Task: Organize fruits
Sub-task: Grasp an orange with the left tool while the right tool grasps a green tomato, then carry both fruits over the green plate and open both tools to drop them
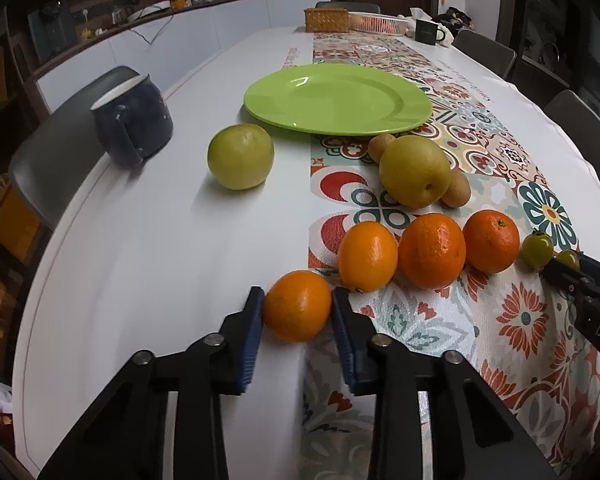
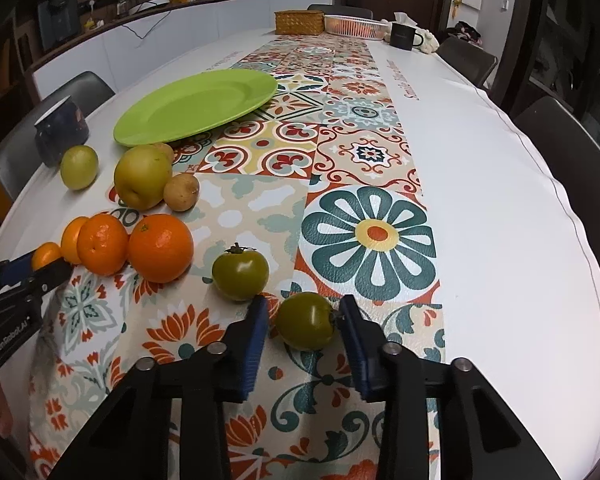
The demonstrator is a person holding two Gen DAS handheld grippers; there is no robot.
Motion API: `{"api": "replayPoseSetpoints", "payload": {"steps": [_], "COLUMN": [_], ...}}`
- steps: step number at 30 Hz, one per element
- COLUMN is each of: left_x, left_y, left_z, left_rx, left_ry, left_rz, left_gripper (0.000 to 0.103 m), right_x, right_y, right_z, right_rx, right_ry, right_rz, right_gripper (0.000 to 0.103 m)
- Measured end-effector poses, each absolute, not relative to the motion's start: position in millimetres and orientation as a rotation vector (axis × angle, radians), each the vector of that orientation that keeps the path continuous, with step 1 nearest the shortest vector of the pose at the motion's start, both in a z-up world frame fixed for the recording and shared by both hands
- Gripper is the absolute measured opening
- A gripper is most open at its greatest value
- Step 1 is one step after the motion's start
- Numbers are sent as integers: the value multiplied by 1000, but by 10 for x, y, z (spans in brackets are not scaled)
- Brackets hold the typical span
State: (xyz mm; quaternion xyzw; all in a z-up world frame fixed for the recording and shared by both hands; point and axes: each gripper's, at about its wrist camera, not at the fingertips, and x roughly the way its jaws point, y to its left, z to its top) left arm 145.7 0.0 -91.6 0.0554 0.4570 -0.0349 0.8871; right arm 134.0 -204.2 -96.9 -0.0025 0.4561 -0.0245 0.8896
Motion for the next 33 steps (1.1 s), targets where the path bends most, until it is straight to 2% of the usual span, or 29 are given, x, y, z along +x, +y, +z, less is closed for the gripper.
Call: {"api": "replayPoseSetpoints", "payload": {"steps": [13,22,33], "left_x": [1319,1273,1516], "left_y": [-13,-27,-7], "left_z": [-714,-403,-21], "left_rx": [94,73,78], "left_ry": [893,841,775], "left_rz": [-125,-153,-173], "left_gripper": [33,33,33], "right_x": [1249,1208,1583], "right_y": [-2001,-1868,-1658], "right_z": [-806,-486,-49], "right_rx": [3,-8,-7], "right_ry": [901,814,721], "right_rz": [7,124,284], "right_gripper": [29,29,29]}}
